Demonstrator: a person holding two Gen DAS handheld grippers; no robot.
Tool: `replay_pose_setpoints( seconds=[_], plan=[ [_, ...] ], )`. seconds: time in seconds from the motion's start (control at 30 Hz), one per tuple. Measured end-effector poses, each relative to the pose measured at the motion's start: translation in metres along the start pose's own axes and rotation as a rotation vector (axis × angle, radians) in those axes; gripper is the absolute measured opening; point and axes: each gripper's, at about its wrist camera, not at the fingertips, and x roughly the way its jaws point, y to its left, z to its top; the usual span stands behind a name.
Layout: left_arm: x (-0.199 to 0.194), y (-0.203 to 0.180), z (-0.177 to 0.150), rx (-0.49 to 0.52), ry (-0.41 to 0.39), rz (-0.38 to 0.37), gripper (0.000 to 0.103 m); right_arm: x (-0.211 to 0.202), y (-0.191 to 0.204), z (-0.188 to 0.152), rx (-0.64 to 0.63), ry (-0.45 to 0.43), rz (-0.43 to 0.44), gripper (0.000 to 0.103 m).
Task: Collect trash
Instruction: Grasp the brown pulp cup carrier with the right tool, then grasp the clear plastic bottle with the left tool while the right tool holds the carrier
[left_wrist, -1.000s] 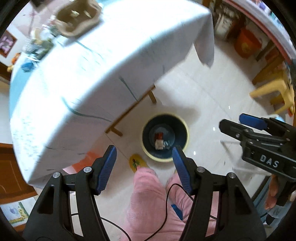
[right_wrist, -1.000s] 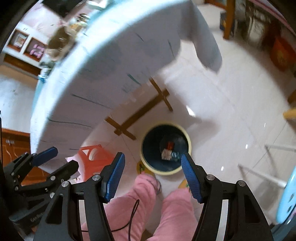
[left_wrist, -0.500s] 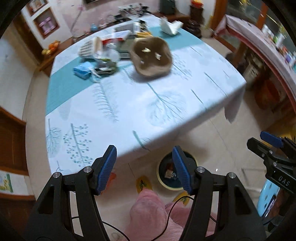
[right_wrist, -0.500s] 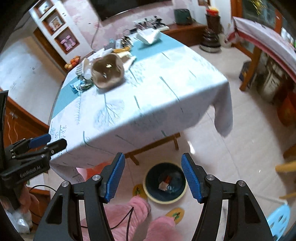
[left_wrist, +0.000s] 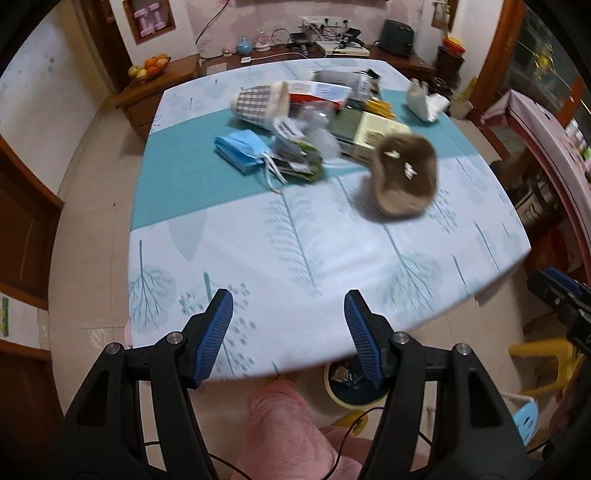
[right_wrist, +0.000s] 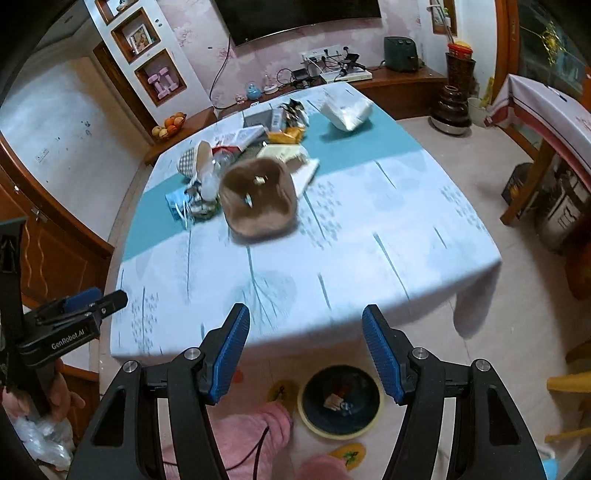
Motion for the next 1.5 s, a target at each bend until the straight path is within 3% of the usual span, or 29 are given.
replay_pose_setpoints(
  seconds=[0.37,0.57,0.8,0.93,1.0,1.17,1.33,1.5],
  plan=[
    [0.065,0.056,0.106,-0.008,0.069,-0.085,0.060,0.117,0.027,0.098,0.054,0.051,-0.122,0.064],
    [0.095,0.058,0.164,0.005,0.085,-0.143,0.060,0.169,0.016,0.116,0.110,0.093,-0.158,0.064],
    [0.117,0.044,0.208,0.017,0.098,-0.201,0.060,0.203,0.005,0.119,0.159,0.125,-0.161,0.064],
    [0.136,0.022,0.224,0.065,0.166,-0.247,0.060,0.213,0.005,0.118,0.177,0.135,-0.149,0.063],
    [0.145,0.010,0.227,0.096,0.198,-0.240,0.060,0.218,0.005,0.118,0.182,0.134,-0.136,0.057],
    [0.167,-0.015,0.236,0.161,0.245,-0.178,0.060,0.225,0.013,0.115,0.169,0.147,-0.122,0.028],
    [0.173,-0.038,0.244,0.205,0.271,-0.160,0.060,0.225,0.017,0.108,0.180,0.150,-0.099,0.018],
    [0.186,-0.053,0.254,0.217,0.280,-0.095,0.060,0.221,0.018,0.103,0.195,0.147,-0.089,0.016]
  ],
)
